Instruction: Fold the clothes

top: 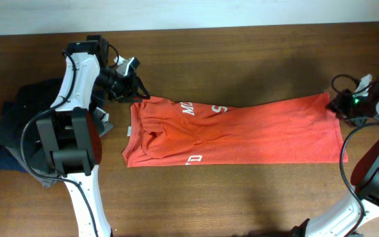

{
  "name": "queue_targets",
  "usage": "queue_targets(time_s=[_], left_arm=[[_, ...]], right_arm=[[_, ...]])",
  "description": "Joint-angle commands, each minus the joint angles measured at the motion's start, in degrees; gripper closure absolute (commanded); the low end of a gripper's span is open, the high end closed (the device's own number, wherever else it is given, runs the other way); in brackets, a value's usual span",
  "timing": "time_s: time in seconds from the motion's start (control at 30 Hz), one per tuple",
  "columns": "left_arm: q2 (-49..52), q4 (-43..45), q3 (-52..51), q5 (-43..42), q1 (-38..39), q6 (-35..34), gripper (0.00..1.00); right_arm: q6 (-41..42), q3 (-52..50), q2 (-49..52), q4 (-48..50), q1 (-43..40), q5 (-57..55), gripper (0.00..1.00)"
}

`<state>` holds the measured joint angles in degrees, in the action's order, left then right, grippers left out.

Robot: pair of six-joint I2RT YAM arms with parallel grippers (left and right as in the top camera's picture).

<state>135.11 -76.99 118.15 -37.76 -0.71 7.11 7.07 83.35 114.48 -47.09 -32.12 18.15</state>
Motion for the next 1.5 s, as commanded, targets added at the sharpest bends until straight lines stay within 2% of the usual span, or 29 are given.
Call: queue_targets(time_s=[0.0, 0.3, 0.57, 0.77, 0.97, 1.03, 1.13, 1.23, 1.47], left_arm=[[-3.63, -0.46, 1.29, -1.22, 0.00, 2.91, 0.67], [-5.51, -0.68, 1.29, -1.27, 0.02, 4.37, 0.66], [-5.51, -1.33, 1.29, -1.29, 0.02, 5.46, 0.66], [-6.54, -3.96, 3.69, -4.81, -0.11, 5.66, 0.66], [-11.26, -6.54, 11.21, -1.75, -0.11, 6.71, 0.66], [-13.53, -6.51, 13.77, -1.25, -0.09, 6.71, 0.66], [-16.33, -6.45, 16.65, 0.20, -0.09, 6.71, 0.61], [-19.10, -6.45, 17.92, 2.05, -0.09, 6.69, 0.60], [-23.78, -6.49, 17.92, 2.23, -0.11, 6.71, 0.59]], right_arm=[[3.61, 0.22, -0.92, -3.43, -0.22, -5.95, 0.52], [8.61, 0.17, -0.74, -6.32, -0.26, -13.64, 0.47], [10.64, 0.11, -0.52, -4.76, -0.26, -13.55, 0.47], [13.44, -1.46, -0.22, -3.56, -0.26, -13.90, 0.48], [14.95, -3.34, 0.13, -1.53, -0.20, -13.64, 0.49], [14.91, -3.43, 0.24, -1.51, -0.15, -12.81, 0.52], [14.93, -3.43, 0.28, -1.51, -0.15, -12.83, 0.53], [14.97, -3.48, 0.33, -1.16, -0.15, -12.83, 0.58], [18.51, -5.79, 0.33, 1.51, -0.15, -12.39, 0.58]])
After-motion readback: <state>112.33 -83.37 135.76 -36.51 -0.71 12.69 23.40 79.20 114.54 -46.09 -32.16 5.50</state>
